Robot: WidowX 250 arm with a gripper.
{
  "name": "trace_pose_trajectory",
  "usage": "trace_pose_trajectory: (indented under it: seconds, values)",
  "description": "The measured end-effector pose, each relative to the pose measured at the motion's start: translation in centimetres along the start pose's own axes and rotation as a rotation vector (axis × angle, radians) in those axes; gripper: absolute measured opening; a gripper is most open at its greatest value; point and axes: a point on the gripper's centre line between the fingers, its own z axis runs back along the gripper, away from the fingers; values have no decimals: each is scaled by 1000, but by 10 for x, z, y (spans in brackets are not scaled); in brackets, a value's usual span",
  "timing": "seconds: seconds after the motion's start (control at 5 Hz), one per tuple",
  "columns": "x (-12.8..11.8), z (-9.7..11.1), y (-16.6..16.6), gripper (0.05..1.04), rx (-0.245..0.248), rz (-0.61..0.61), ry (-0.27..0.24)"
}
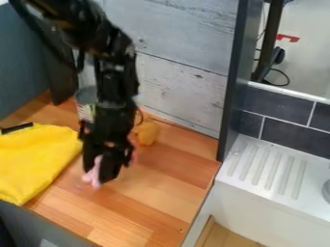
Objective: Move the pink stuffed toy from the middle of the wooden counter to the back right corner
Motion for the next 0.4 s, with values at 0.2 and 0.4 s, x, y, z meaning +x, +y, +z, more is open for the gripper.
trace_pose_trajectory:
  seconds: [0.2,0.4]
  values:
    - [5,39,-18,347,-21,-31,-88]
    - [19,63,-32,322,-62,-16,-132]
